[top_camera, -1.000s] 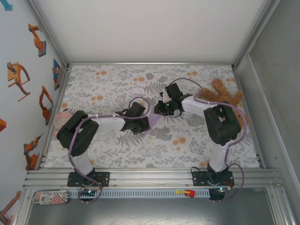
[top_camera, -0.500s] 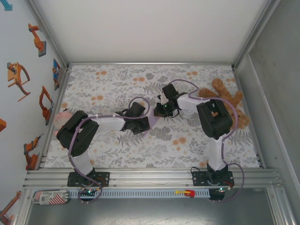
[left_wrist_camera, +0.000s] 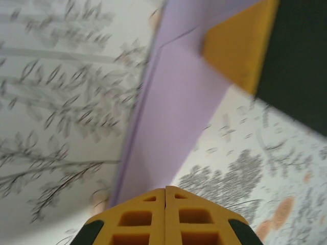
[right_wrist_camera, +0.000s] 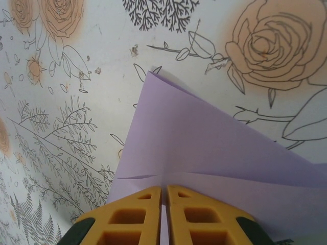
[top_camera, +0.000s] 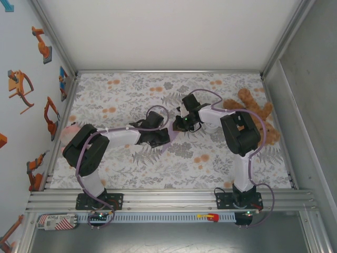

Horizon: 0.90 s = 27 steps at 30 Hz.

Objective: Fold a paper plane with a square sheet of paper (pick it up from the middle)
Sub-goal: Fold the wing for the fifth time at the center of the table.

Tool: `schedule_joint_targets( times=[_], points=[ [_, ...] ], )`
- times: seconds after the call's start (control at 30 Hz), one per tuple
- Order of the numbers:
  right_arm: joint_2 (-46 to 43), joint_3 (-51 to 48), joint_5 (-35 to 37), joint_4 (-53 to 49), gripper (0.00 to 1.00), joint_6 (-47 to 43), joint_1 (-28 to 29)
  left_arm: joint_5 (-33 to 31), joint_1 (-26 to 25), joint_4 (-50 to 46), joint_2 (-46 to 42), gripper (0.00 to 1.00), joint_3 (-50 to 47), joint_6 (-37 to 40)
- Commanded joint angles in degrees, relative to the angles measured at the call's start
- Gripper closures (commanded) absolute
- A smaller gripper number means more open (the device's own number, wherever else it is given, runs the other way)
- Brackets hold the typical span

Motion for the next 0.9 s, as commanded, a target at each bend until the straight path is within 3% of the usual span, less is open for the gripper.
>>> schedule_joint_targets(
  times=[0.0, 0.23, 0.53, 0.87],
  points=[
    [2.82, -1.38, 4.04, -3.15, 0.89, -1.31, -0.21, -0.06, 0.72, 0.89, 2.74, 0.95, 3.69, 0.28],
    [1.55, -0.98, 2.52, -2.8, 0.9, -1.16, -0.38, -1.36, 1.09, -0.59, 8.4, 0.99, 6.65, -1.89],
    [-6.69, -1.03, 0.82, 0.17, 0.91, -3.71, -2.92, -6.69, 1.07, -5.24, 8.26, 1.0, 4.03, -4.46],
    [-3.36, -3.37, -5.68, 1.22, 0.97, -8.39, -3.02, -6.96, 1.08, -6.67, 9.25, 1.0, 4.76, -5.35]
  ],
)
